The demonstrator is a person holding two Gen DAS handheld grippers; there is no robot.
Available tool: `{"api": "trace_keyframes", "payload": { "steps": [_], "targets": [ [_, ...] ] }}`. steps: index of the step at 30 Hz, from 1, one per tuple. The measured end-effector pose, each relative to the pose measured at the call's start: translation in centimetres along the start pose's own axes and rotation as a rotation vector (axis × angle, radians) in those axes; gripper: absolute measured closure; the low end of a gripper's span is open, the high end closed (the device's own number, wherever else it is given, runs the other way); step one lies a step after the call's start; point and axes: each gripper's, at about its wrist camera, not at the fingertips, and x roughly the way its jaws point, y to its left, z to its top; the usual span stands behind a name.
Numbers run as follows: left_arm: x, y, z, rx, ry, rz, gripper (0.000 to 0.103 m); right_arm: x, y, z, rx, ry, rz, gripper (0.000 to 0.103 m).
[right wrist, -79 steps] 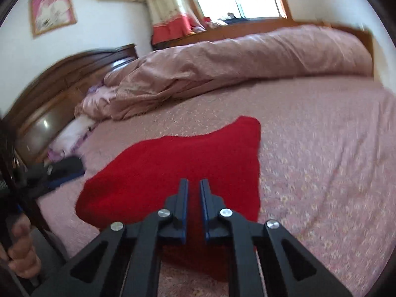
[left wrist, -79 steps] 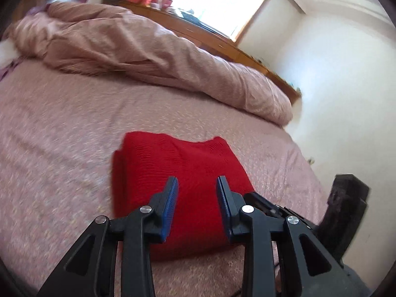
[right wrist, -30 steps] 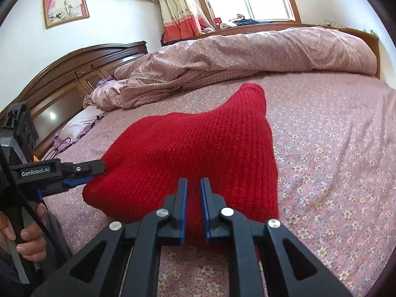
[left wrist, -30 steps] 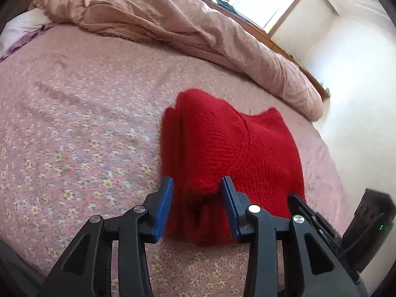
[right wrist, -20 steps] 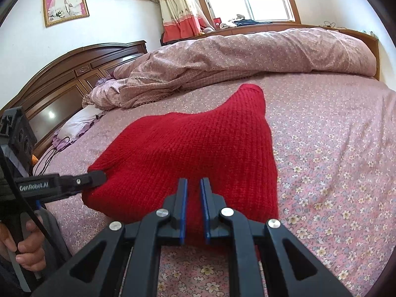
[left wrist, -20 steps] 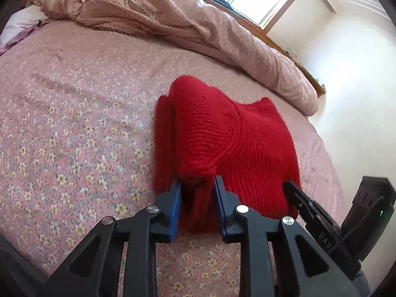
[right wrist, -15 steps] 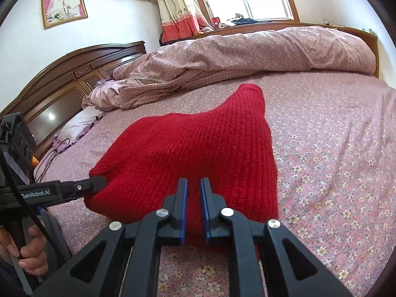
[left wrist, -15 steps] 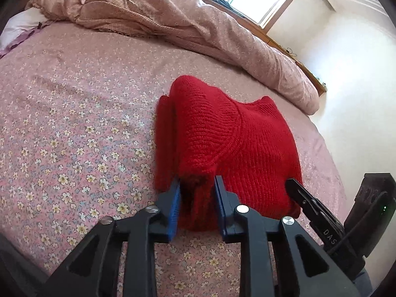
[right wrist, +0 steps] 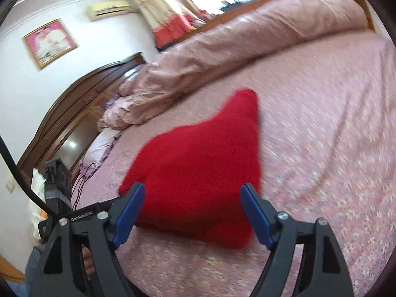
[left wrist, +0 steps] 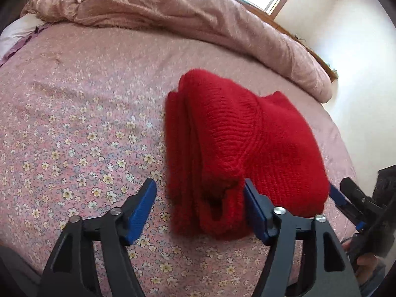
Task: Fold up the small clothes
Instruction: 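Grasp both sides of the folded bundle with both grippers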
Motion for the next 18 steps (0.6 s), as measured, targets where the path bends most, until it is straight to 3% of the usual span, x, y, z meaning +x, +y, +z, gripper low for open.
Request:
{"api": "trace_keyframes", "payload": {
  "steps": [4, 8, 18],
  "targets": [
    [0.9, 1.4, 0.3, -0.048, 0.039, -0.044, 0.022, 0.7, -4.2, -0.3, 0.162, 0.058, -0.017, 0.019],
    [2.2, 3.3, 0.7, -0.156, 0.102, -0.139, 0.018, 2.0, -7.1, -1.0, 0.284, 0.099, 0.101, 0.012],
    [5.3, 3.8, 3.5, -0.204, 0.174, -0.316, 0.018, 6.2, -7.2, 1.0, 0.338, 0.198, 0.238, 0.013]
  ]
}}
